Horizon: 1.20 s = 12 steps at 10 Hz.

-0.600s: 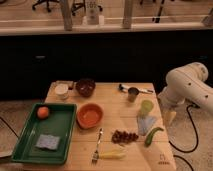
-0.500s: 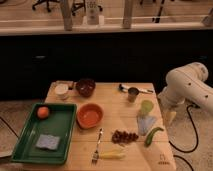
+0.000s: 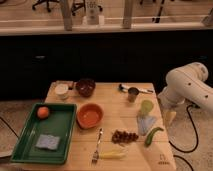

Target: Place grapes in red bowl

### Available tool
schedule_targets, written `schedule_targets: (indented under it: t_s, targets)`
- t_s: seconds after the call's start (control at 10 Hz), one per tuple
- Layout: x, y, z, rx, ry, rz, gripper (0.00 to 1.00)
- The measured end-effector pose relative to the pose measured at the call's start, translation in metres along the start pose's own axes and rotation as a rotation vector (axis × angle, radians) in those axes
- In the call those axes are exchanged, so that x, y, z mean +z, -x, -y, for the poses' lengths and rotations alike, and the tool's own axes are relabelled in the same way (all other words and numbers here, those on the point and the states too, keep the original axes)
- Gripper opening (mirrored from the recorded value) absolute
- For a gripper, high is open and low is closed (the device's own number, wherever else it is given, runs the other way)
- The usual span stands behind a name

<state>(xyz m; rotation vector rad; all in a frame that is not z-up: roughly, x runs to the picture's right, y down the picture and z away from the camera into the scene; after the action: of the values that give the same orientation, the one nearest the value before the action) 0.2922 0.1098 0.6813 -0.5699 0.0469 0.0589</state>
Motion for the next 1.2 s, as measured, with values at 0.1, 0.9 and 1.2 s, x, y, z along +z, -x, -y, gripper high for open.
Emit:
schedule_targets:
  t_s: [0.1,0.9,1.2]
  targets:
    - [0.0,0.0,0.0,0.0,0.0,0.0,0.8]
    - [0.003,0.001,-0.005,-0.01,0.0,-0.005,0.8]
    - [0.016,0.003,-0.037,-0.043,0.003,-0.022,0.8]
